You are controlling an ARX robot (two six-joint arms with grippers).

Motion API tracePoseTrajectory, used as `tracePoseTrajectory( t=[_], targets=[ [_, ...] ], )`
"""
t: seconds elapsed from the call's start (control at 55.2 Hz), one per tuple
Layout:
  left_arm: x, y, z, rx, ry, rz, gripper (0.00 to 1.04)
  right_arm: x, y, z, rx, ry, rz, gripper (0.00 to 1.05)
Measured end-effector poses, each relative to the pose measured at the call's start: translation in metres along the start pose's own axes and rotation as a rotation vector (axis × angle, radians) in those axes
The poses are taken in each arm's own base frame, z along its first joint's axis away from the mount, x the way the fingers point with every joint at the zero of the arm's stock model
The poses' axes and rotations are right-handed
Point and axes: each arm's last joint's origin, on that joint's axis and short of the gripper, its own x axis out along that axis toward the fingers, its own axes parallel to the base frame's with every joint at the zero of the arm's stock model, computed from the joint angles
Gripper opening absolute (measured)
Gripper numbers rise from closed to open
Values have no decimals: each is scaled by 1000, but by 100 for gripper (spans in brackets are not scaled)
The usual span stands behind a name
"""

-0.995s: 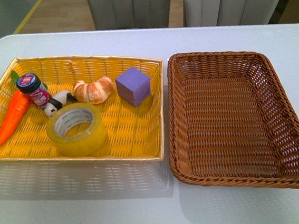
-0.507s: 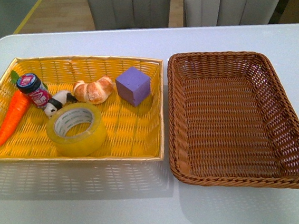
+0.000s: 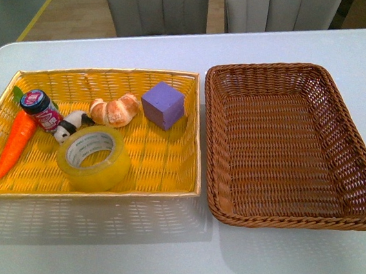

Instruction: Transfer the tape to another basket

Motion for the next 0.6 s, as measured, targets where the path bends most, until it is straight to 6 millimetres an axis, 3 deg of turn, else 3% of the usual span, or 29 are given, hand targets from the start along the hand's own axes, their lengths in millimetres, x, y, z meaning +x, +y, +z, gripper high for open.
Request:
tracePoseTrajectory(
  t=[0.235,0.362,0.416,0.471,0.597],
  targets=[
    [0,0,0,0,0,0,96,0,0,0,0,0,0,56],
    [0,0,0,-3,9,-8,96,0,0,0,0,0,0,84],
    [2,-1,1,-142,296,-71,96,0,0,0,0,0,0,96],
    [14,1,1,-226,458,-46,96,0,0,0,0,-1,0,95],
    [48,4,5,-268,502,-14,96,0,0,0,0,0,0,96]
  ],
)
